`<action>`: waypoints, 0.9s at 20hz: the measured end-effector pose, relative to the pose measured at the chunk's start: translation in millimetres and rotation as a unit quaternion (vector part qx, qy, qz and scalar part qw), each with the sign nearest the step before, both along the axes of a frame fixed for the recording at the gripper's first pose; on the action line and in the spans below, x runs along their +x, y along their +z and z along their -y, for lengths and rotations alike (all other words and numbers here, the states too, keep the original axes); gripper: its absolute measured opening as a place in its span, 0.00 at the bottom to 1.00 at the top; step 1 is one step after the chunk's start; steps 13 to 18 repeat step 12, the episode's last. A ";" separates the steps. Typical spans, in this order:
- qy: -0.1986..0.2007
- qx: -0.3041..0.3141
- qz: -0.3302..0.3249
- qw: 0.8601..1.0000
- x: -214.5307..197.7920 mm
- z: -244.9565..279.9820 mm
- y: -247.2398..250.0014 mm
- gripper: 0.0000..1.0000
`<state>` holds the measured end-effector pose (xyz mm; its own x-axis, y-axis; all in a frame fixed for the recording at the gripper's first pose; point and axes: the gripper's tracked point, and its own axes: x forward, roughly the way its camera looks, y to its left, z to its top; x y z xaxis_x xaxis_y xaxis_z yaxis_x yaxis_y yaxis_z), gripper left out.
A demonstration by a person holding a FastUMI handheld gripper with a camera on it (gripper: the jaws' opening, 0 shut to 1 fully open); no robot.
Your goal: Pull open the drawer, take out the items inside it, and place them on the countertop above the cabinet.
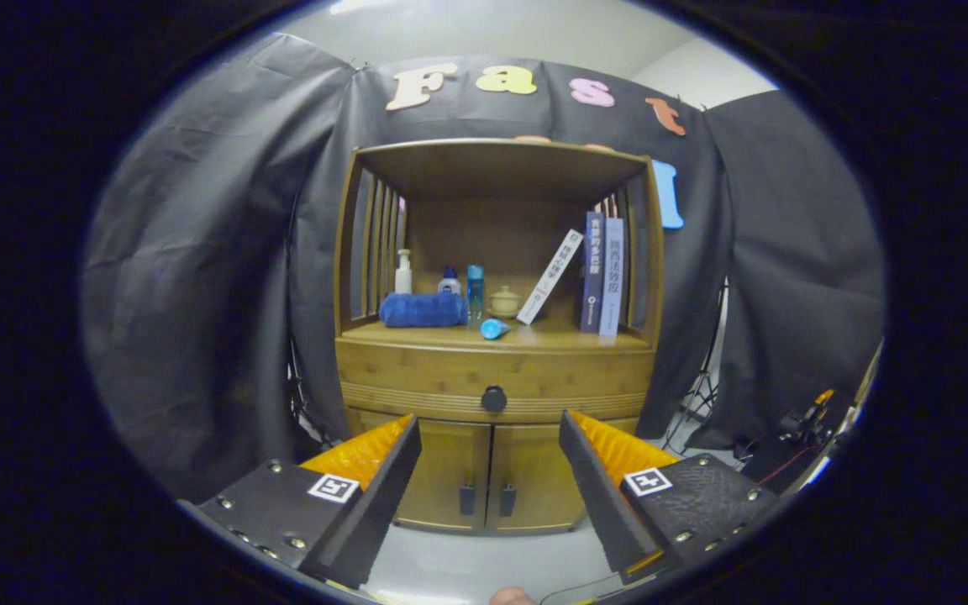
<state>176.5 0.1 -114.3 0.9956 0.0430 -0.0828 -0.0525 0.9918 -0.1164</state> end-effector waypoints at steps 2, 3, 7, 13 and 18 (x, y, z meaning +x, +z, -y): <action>0.005 0.008 0.004 1.000 -10.7 -3.5 20.9 0.99; 0.005 0.012 0.012 1.000 -16.5 -4.6 35.5 0.99; 0.013 0.038 0.035 0.999 -36.3 -19.6 81.2 0.99; 0.019 0.076 0.039 0.996 -46.6 -32.0 107.5 0.99; 0.019 0.076 0.039 0.996 -46.6 -32.0 107.5 0.99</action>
